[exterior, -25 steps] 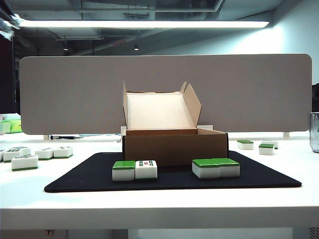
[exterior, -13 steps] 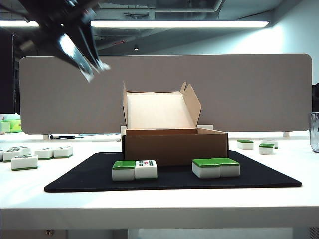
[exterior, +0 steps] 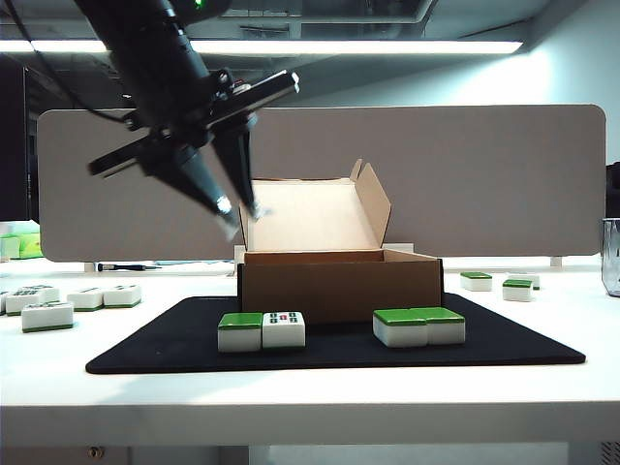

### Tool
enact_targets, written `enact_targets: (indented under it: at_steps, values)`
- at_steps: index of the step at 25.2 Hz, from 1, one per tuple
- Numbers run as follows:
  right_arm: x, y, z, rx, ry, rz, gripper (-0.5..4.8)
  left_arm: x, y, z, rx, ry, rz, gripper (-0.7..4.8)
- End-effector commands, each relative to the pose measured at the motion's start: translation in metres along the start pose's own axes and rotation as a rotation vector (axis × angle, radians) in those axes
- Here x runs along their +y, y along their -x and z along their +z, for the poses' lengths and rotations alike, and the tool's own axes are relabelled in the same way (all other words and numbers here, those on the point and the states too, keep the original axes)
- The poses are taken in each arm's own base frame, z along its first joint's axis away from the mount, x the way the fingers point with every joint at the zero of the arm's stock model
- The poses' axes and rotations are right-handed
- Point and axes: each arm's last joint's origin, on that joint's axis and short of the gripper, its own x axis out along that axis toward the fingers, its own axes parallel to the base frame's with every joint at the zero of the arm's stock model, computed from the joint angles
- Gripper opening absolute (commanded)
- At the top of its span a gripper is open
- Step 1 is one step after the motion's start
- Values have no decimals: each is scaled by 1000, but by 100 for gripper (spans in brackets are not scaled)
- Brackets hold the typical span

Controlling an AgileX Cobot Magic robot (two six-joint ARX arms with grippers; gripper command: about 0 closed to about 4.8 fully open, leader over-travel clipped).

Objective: Pick up four mahjong tiles and put them into the paper box.

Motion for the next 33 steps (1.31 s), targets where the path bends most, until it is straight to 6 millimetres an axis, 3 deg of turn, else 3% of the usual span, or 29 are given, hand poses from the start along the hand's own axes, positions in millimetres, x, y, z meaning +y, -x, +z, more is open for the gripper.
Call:
enact_targets:
  at_steps: [1,4,7,9,15,22,28,33]
  values:
    - [1,1,2,-17,12,4,-1,-6,4,4,-17,-5,-95,84]
    - [1,1,2,-26,13,-8,-1,-8,1,-4,25,51,-44,100]
    - [0,1,3,-32,13,-24,-1,-13,-3,-10,34,43,6,219]
    - [0,1,2,-31,13,-24,-1,-17,-5,-13,38,31,10,270]
    - [0,1,2,-31,13,-23,-1,-28,-10,-19,38,13,6,275]
    - [0,1,3,-36,13,-37,-1,-23,-18,-18,-8,7,121,279]
    - [0,1,3,-35,40,-37,-1,-21,-33,-20,8,6,160,376]
    - [0,1,3,-35,40,-37,-1,-19,-42,-21,20,9,177,377]
